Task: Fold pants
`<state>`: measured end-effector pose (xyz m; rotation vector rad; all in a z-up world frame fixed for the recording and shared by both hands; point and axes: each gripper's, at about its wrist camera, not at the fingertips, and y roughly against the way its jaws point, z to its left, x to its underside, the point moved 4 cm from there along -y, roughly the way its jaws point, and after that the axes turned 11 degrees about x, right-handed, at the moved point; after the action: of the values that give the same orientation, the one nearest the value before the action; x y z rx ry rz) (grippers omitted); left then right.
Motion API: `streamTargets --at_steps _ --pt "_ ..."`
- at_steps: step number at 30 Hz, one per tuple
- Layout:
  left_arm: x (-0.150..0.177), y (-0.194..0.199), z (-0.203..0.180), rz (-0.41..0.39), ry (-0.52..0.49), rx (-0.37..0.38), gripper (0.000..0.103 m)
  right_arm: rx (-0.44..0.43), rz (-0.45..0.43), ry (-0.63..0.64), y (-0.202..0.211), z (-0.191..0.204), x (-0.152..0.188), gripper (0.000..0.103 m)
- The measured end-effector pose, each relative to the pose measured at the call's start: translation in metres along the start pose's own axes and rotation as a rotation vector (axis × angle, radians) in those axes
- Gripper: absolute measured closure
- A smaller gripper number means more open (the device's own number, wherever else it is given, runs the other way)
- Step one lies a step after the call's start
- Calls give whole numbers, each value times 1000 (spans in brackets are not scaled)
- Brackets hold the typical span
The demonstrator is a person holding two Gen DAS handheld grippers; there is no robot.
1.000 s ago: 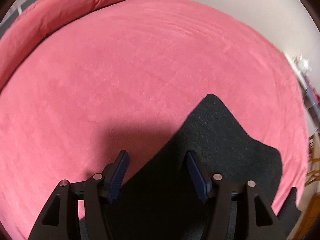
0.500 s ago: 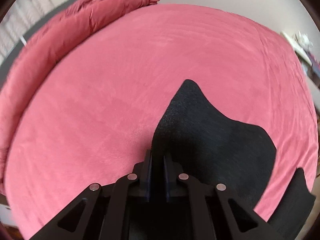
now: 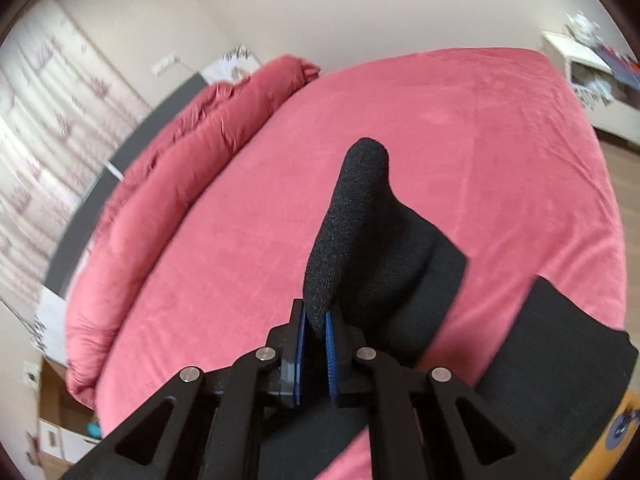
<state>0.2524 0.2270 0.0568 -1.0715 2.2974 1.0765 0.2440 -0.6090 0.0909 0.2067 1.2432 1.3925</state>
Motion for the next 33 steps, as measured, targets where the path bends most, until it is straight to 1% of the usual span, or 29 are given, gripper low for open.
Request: streamTargets --at_steps 3,4,6,7,9,10,12,14,15,17,19,20,21,22,23,24,25,27,29,30,31,33 --pt "20 38 5 -23 45 52 65 -20 -23 -61 33 -49 10 94" --pt "28 47 9 -22 57 63 65 -19 -19 -73 39 -55 14 94" --pt "48 62 19 -6 76 81 65 -19 -5 -125 47 -97 26 94" --pt "59 66 23 12 80 78 65 -11 4 -141 49 -114 31 94" --pt "83 71 29 50 74 59 66 16 46 -199 45 -157 56 94" --pt "94 71 31 68 59 45 65 18 64 -219 41 -170 66 94" --pt "117 71 36 114 30 -5 65 41 113 -253 26 -202 93 94" --pt "130 74 45 112 71 -20 60 32 123 -264 16 -218 112 94" --pt "134 79 50 97 107 -27 56 23 119 -268 13 -221 117 94" --pt "138 89 54 72 175 3 51 -13 105 -279 12 -224 123 94" --pt "140 98 51 53 184 9 42 -52 107 -295 12 -225 121 91" --pt "140 101 48 49 176 9 40 -77 118 -300 14 -227 122 90" --pt "140 104 45 47 176 25 39 -112 121 -311 18 -231 123 83" --pt "138 108 44 44 187 45 33 -140 123 -320 17 -230 121 76" --pt "137 110 43 33 205 61 29 -177 129 -332 18 -229 119 63" --pt "133 110 44 19 238 79 18 -202 140 -339 18 -228 119 56" --pt "130 108 47 13 287 92 11 -210 146 -345 18 -222 118 54" --pt "121 105 54 7 368 96 11 -221 171 -342 14 -218 119 50" --pt "113 102 57 -6 411 95 11 -217 175 -342 13 -213 116 50" --pt "108 97 58 6 426 100 11 -222 173 -351 14 -213 116 50" --pt "104 89 59 32 431 102 11 -229 173 -360 13 -213 115 50" --pt "99 71 57 111 406 77 13 -213 180 -369 10 -210 112 50"
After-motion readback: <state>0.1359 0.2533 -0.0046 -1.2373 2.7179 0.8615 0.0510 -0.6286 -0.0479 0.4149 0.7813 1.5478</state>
